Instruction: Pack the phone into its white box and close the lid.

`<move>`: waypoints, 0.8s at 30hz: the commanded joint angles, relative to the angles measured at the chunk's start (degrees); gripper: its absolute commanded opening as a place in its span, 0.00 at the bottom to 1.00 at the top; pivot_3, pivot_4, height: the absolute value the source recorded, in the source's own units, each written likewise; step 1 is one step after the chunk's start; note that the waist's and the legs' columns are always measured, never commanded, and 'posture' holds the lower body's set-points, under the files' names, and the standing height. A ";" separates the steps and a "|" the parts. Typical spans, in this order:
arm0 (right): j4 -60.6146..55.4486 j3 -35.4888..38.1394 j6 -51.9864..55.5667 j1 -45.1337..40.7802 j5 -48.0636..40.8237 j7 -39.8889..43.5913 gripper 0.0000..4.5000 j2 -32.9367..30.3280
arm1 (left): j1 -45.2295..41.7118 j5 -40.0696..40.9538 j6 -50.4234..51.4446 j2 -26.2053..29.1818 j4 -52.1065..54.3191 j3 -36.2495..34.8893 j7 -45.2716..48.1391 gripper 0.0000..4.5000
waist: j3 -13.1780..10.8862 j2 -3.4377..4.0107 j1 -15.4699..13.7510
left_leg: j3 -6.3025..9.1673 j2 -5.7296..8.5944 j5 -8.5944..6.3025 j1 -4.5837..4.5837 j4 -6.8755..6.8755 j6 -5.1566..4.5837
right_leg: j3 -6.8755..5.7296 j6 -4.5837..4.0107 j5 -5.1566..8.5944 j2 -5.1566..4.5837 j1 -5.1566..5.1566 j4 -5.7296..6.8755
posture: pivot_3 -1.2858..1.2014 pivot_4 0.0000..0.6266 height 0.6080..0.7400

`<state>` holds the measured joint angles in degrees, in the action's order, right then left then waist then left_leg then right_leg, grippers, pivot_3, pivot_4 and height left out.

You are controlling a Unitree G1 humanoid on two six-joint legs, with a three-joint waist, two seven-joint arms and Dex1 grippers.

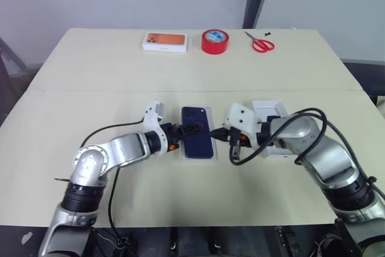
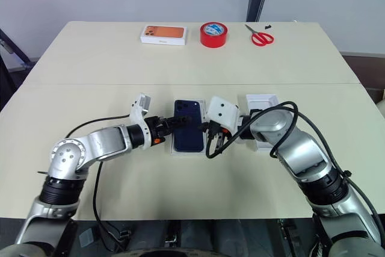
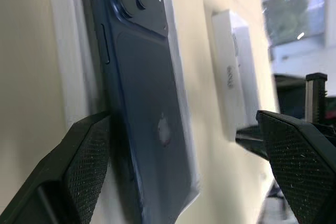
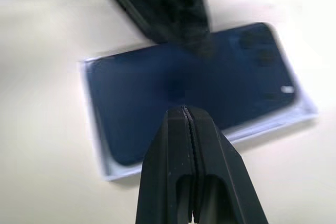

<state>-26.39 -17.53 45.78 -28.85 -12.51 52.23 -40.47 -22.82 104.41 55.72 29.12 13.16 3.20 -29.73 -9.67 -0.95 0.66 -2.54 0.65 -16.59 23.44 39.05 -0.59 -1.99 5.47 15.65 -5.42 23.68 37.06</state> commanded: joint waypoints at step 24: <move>11.35 -10.87 1.72 -8.27 15.38 -7.73 0.00 2.73 | -7.83 -63.03 -0.15 15.50 6.56 19.46 44.98 0.01 | -0.15 0.06 -0.10 | -0.06 0.04 -0.01 0.06 -0.06 -0.01 | -0.01 -0.14 0.08 -0.05 0.05 -0.06 | 0.52 0.24 0.84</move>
<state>-14.38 -28.61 47.52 -35.48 1.76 44.96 -38.27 -29.42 44.00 55.94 45.17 19.72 21.95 13.20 -9.82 -0.89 0.57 -2.59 0.69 -16.60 23.52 38.98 -0.60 -2.00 5.41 15.69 -5.46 23.76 36.99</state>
